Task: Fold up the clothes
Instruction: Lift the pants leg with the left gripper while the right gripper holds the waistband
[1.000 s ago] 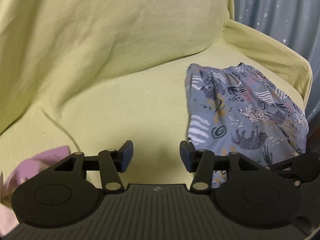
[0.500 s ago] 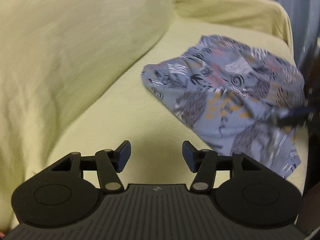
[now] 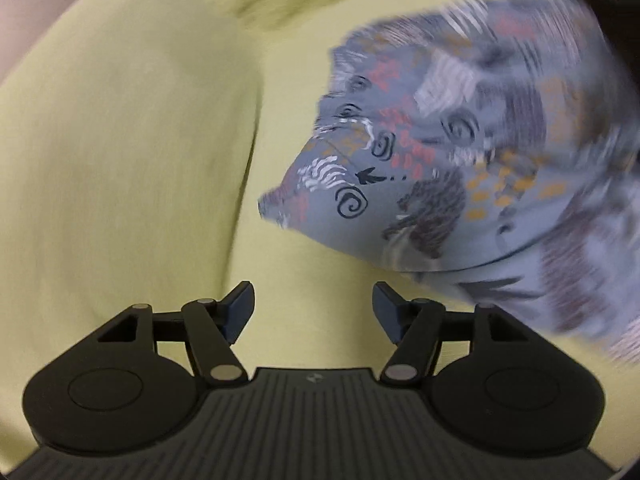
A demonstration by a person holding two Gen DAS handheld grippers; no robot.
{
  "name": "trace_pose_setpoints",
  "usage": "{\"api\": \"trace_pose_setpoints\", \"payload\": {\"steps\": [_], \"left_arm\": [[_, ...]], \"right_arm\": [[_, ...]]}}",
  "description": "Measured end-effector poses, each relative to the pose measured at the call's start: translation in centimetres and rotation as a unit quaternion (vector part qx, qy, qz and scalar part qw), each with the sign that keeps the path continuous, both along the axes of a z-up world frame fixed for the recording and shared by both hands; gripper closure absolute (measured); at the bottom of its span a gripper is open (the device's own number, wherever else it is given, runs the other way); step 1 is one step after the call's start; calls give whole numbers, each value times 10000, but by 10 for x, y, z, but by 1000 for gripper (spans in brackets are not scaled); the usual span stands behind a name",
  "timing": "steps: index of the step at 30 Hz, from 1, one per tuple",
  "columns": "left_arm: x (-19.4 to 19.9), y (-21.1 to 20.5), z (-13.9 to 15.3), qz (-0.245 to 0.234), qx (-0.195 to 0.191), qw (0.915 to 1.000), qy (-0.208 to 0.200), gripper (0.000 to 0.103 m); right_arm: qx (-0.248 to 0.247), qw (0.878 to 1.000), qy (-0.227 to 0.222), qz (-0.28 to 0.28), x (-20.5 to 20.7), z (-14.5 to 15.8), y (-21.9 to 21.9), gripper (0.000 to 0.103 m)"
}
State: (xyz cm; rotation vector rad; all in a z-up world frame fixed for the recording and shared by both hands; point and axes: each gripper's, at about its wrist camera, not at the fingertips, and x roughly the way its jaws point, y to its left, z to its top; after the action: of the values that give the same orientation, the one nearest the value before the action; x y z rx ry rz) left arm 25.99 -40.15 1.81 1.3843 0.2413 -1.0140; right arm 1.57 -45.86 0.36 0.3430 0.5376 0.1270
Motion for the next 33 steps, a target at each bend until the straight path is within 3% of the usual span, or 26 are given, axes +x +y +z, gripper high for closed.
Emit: {"api": "trace_pose_setpoints", "payload": {"steps": [2,5,7,10,12,14,20,24,26,33], "left_arm": [[5,-7,-21,-713,477,9939,-687,42],[31,-17,-48,-1560,957,9721,-1465,46],[52,-23,-64,-2041,1187,9531,-1892,56],[83,-34,-89,-2741,1520,9157,-2515,63],[96,-39,-95,-3016,1480,9038,-2652,64],[107,-39,-99,-3546,1500,8848,-2624,66],[115,-48,-100,-3984,1863,8578,-2660,72],[120,-54,-101,-4266,2101,8379,-2679,99],[123,-57,-101,-4405,2219,8274,-2686,100],[92,-67,-62,-4345,2102,8327,-2714,100]], "right_arm": [[54,9999,37,95,-4,-1,-3,102],[136,9998,82,81,-6,-6,-5,102],[251,9996,111,-4,-6,-9,-6,102],[318,9995,90,-21,-6,-11,-3,102],[277,9996,72,19,-6,-11,0,102],[156,9999,46,35,-7,-11,4,102],[-692,9974,-85,-174,-13,-8,16,103],[-726,9971,-103,-194,-20,-9,16,103],[-666,9975,-54,-231,-23,-11,13,103],[-269,9983,-292,-421,-40,8,2,103]]}}
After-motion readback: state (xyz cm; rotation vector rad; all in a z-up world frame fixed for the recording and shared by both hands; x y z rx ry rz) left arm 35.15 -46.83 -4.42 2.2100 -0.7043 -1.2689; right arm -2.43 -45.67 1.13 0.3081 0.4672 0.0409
